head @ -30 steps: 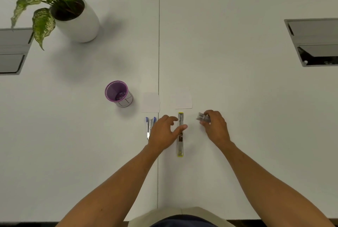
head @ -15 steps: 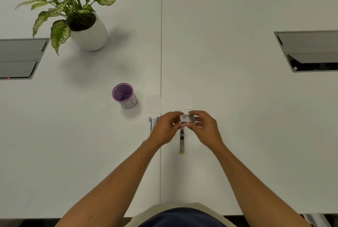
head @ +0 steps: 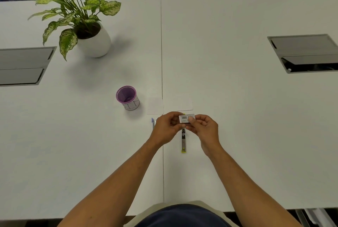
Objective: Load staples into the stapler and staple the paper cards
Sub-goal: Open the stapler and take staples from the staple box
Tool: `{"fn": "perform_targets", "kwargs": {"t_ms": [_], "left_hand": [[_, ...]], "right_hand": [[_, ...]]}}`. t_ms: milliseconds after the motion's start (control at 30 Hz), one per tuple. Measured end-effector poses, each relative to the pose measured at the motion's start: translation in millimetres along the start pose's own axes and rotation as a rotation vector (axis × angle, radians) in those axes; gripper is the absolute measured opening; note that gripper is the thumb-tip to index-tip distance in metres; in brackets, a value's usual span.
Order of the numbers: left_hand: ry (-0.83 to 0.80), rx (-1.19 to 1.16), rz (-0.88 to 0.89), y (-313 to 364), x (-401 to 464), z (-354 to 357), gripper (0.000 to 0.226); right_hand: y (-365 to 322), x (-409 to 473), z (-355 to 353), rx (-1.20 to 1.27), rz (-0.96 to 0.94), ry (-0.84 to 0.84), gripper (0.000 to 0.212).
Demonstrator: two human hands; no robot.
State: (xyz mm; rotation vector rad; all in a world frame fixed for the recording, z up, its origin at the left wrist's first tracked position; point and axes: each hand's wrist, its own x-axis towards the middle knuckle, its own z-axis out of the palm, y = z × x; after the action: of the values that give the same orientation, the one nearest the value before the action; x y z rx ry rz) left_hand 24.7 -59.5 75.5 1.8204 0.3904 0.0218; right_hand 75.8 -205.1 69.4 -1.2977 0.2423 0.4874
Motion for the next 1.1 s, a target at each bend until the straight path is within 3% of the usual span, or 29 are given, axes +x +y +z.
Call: {"fn": "perform_targets", "kwargs": {"t_ms": [533, 767, 1100], "left_hand": [[-0.017, -0.029, -0.016, 0.3, -10.9, -5.4, 0.035], [-0.025, -0.046, -0.014, 4.7, -11.9, -7.3, 0.034], [0.021, -0.226, -0.063, 4.2, -13.4, -10.5, 0.024]], "right_hand": [[-1.3, -19.8, 9.9, 0.116, 0.087, 0.052, 0.01], [-0.9, -22.7, 15.0, 0.03, 0.05, 0.059, 0.029], [-4.8, -21.4, 19.2, 0.107, 0.048, 0.077, 0.018]]}}
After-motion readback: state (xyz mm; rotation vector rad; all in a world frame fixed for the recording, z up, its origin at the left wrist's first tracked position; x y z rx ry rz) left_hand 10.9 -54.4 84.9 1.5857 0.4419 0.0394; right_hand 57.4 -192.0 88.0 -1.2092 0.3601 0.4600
